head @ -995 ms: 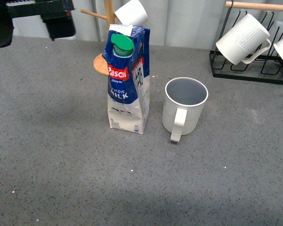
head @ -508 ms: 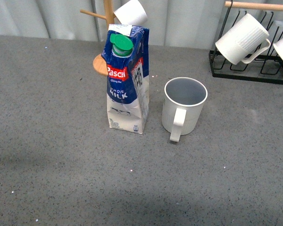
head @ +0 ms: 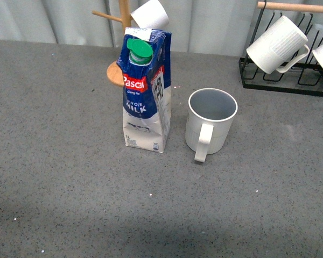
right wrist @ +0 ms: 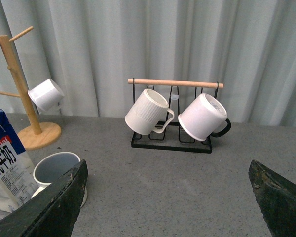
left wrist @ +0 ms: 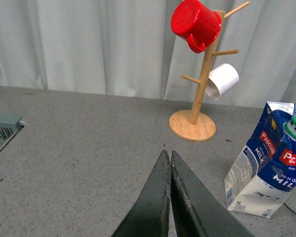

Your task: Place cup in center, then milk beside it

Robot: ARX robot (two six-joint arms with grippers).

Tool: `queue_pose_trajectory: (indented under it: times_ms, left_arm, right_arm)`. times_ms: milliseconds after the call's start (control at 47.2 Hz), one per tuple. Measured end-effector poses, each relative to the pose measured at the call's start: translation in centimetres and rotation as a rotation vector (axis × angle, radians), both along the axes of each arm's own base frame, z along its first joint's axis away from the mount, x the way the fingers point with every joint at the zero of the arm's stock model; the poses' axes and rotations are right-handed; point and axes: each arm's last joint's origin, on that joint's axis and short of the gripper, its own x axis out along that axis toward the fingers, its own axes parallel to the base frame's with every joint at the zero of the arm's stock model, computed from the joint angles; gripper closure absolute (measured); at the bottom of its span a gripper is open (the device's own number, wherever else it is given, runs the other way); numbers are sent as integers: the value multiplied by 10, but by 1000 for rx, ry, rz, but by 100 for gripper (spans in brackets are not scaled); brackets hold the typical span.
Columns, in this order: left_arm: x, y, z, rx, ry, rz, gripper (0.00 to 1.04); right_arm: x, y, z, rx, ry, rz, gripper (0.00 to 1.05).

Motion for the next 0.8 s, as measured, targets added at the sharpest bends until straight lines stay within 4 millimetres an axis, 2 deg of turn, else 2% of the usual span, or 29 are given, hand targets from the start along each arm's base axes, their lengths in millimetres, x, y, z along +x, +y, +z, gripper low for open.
queue_pose_trajectory:
  times_ms: [804]
  left_arm:
    - [-30,0,11,0,-35,0,101]
  right_arm:
    - [0,0,0,0,0,0,9]
